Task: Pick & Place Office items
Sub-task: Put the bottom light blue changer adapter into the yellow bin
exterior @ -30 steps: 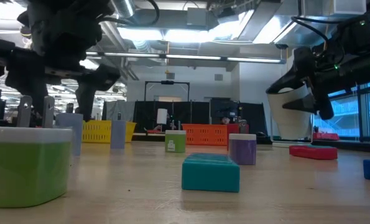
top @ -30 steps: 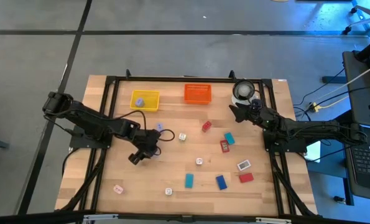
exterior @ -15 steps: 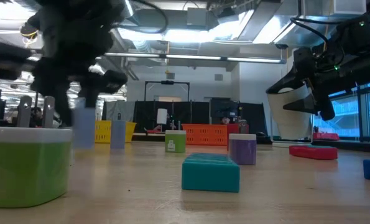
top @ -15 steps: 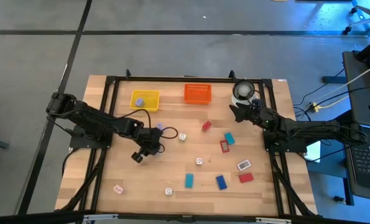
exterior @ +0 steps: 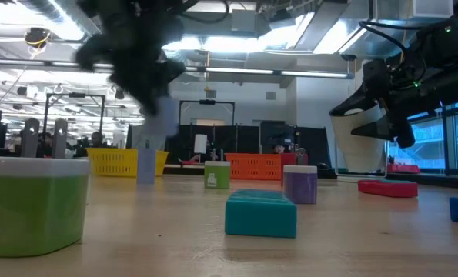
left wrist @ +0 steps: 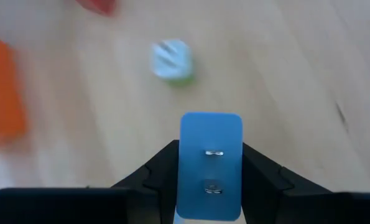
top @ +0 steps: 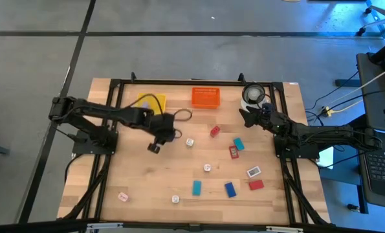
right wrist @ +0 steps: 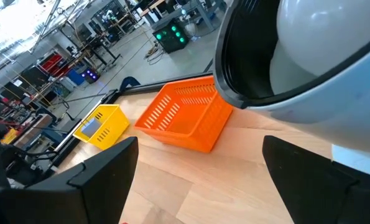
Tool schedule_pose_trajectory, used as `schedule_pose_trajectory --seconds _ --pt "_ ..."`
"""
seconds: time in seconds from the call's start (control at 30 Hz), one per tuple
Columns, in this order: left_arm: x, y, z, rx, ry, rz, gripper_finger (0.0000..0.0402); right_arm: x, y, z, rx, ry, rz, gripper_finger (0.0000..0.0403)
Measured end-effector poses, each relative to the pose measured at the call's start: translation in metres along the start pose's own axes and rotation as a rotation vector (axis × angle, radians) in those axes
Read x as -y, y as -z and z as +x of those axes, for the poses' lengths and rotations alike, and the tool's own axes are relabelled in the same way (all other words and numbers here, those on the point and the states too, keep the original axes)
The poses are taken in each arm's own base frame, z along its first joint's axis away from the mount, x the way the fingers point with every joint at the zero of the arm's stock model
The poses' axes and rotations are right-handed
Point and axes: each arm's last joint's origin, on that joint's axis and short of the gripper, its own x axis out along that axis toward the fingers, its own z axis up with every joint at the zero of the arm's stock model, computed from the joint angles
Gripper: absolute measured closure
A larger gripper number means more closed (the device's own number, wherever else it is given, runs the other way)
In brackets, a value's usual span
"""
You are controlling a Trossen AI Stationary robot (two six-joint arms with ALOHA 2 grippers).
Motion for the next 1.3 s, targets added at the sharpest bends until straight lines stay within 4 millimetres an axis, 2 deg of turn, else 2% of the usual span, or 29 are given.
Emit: schedule_pose_trajectory --seconds 0.17,0.27,0.33,0.43,0.57,0.63,0.77,0.9,1.0,1.17,1.3 --pt "-0.037 -0.024 -0.02 0.24 -0.108 -0.128 0.0278 0.0 0.0 0.0 0.0 0.0 0.0 0.0056" --pt "-0.058 -0.038 -0.034 0.416 -0.179 -0.281 0.0279 0.0 0.0 0.0 0.0 0.0 0.002 0.0056" --pt "-0.067 -0.044 -0.046 0.528 -0.228 -0.326 0.0277 0.0 0.0 0.0 0.0 -0.001 0.002 0.0056" --pt "-0.071 -0.047 -0.05 0.561 -0.303 -0.332 0.0277 0.0 0.0 0.0 -0.001 -0.001 0.002 0.0056" --pt "-0.072 -0.042 -0.048 0.498 -0.362 -0.357 0.0276 0.0 0.0 0.0 -0.001 -0.001 0.002 0.0056" --pt "-0.078 -0.033 -0.048 0.441 -0.415 -0.437 0.0276 0.0 0.0 0.0 -0.001 -0.001 0.002 0.0056" --pt "-0.095 -0.004 -0.045 0.284 -0.487 -0.725 0.0275 0.0 0.0 0.0 -0.002 -0.002 0.002 0.0056" --pt "-0.106 0.038 -0.039 0.08 -0.557 -0.93 0.0275 0.0 0.0 0.0 -0.002 -0.003 0.002 0.0056" --pt "-0.112 0.072 -0.028 0.009 -0.554 -1.068 0.0275 0.0 0.0 0.0 -0.002 -0.002 0.002 0.0056" --pt "-0.111 0.116 -0.013 -0.047 -0.551 -1.283 0.0275 0.0 0.0 0.0 -0.002 -0.002 0.002 0.0056" --pt "-0.106 0.135 -0.006 -0.086 -0.511 -1.359 0.0275 0.0 0.0 0.0 -0.002 -0.002 0.002 0.0056"
